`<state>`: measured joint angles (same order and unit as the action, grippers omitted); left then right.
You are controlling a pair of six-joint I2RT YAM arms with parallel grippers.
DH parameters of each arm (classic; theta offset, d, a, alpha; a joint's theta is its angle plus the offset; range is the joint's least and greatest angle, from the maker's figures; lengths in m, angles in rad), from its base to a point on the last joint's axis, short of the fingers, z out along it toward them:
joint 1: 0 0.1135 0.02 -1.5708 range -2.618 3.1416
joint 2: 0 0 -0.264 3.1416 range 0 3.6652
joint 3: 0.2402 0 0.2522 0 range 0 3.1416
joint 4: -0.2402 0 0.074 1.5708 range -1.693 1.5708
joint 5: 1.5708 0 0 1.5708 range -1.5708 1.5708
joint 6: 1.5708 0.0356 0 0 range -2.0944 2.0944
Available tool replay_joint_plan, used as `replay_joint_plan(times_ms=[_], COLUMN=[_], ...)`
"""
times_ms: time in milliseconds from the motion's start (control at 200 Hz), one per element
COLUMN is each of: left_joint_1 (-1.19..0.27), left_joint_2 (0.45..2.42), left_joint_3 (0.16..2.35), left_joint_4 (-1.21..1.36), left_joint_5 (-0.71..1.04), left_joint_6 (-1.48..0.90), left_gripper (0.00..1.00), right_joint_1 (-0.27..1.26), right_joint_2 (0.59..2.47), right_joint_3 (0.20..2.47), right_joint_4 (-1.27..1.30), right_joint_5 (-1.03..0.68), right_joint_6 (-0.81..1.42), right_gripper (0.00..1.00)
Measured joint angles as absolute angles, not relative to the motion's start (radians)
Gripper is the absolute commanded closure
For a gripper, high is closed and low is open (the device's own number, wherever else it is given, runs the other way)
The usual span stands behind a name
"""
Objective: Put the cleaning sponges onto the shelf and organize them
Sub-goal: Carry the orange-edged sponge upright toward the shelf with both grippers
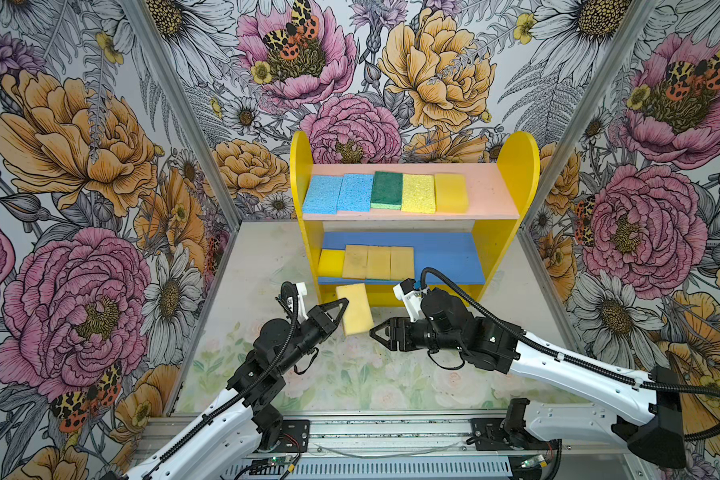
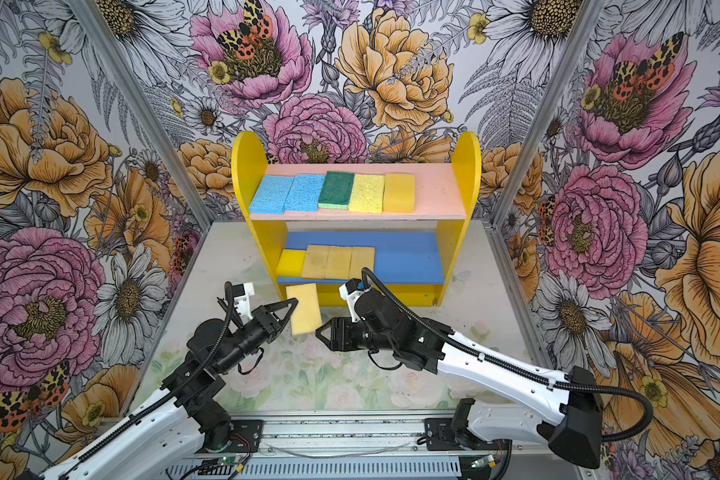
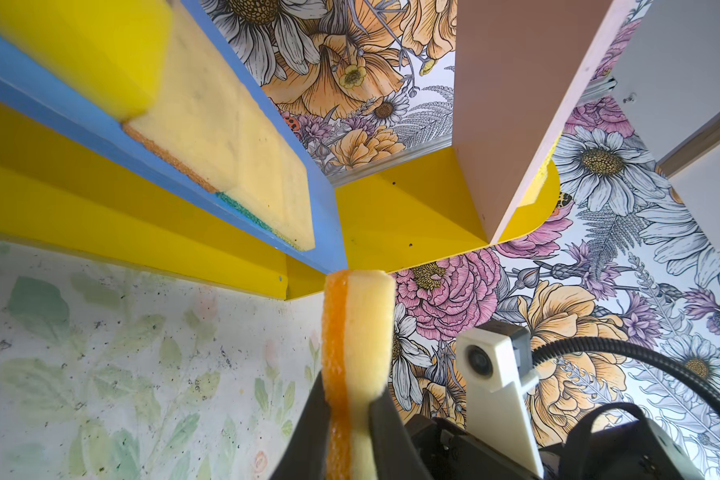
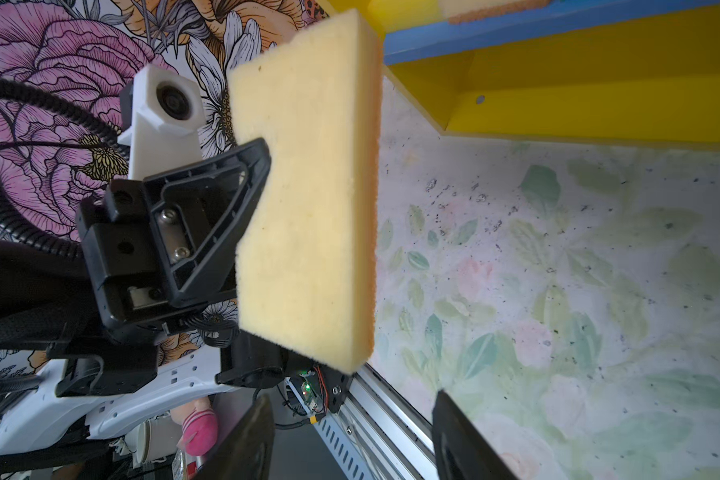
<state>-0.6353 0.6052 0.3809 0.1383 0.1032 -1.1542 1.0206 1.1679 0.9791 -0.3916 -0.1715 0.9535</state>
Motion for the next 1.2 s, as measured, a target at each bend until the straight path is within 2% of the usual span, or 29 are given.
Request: replay_joint_plan(times_ms=[585, 720, 785, 920, 1201], left_joint_1=[-0.644, -0.644, -0.644, -0.644, -0.644], left_joint_2=[0.601, 0.601, 0.601, 0.601, 0.601], left_joint_3=[0.377, 0.369, 0.364, 0.364, 0.364], left_joint_4=[0.159, 0.167, 0.17, 0.175, 0.177], left_joint_5=[0.109, 0.111, 0.111, 0.112, 0.111], left_joint_6=[-1.154, -1.155, -1.156, -1.158, -1.158], left_gripper=[0.83, 0.83, 0.83, 0.83, 0.83], right_joint_1=[1.02, 1.02, 1.019, 1.019, 1.019], right_joint_2=[1.207, 1.212, 1.218, 1.227, 1.246], right_joint_3=[1.002, 1.002, 1.002, 1.002, 1.002], right_joint_4=[-0.298, -0.292, -0.294, -0.291, -0.276], right_joint_5=[-0.161, -0.161, -0.161, -0.162, -0.162], right_joint_6=[0.943, 0.949, 0.952, 0.957, 0.965], right_gripper=[0.6, 0.68, 0.68, 0.6, 0.59])
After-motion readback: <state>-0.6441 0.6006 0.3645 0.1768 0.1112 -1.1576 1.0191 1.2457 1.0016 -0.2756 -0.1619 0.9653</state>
